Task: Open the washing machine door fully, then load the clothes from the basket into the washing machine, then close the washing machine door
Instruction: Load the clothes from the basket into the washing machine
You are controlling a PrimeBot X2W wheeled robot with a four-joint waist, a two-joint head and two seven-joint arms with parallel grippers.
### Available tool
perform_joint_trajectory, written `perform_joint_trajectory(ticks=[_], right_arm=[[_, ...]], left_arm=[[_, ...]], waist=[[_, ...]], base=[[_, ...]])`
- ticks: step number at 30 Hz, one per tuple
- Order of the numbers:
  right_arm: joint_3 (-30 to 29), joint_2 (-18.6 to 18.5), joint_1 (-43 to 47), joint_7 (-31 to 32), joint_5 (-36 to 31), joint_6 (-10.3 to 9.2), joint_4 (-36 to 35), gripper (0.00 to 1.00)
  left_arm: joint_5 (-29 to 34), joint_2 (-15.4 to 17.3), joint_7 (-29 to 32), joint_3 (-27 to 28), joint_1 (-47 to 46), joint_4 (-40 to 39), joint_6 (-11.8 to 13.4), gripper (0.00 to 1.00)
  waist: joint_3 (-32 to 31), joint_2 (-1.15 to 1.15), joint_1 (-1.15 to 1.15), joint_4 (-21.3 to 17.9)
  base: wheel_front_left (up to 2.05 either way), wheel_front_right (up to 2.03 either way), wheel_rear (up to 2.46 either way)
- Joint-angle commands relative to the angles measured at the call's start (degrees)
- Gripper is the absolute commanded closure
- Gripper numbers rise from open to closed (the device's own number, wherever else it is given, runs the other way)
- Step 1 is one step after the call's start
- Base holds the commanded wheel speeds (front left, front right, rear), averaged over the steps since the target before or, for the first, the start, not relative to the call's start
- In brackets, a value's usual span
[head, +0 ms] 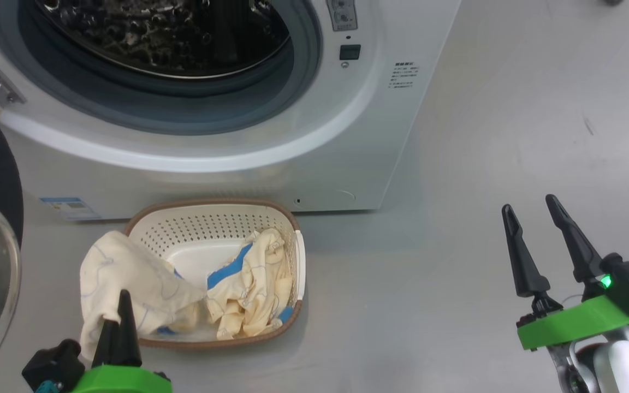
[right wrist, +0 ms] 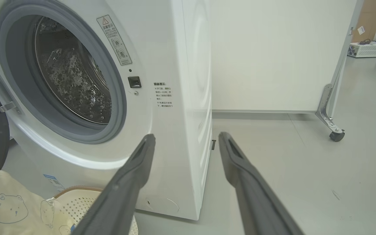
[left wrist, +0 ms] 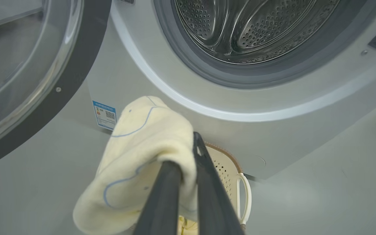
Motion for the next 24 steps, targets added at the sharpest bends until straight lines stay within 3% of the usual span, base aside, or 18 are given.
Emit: perform_joint_trajectory(ticks=[1,24], right_arm=[[1.03,-0.60,0.12,-0.37,-0.46,-0.16,-1.75,0.00],[1.64,-0.91,5.53,-0.37,-1.60,-0.16,-1.12,0.00]], left_arm=[[0.89,0.21,-0.82,2.26,0.46,-2.82,-0.42,1.00],[2.46,-0.28,-0.82,3.35,10.86,-14.90,-2.19,1.00]], waist=[[-1.98,0.00,0.01,0.24],[-12.13,0.00,0.01,0.59]], base=[[0.00,0.00,0.00],[0.00,0.00,0.00]])
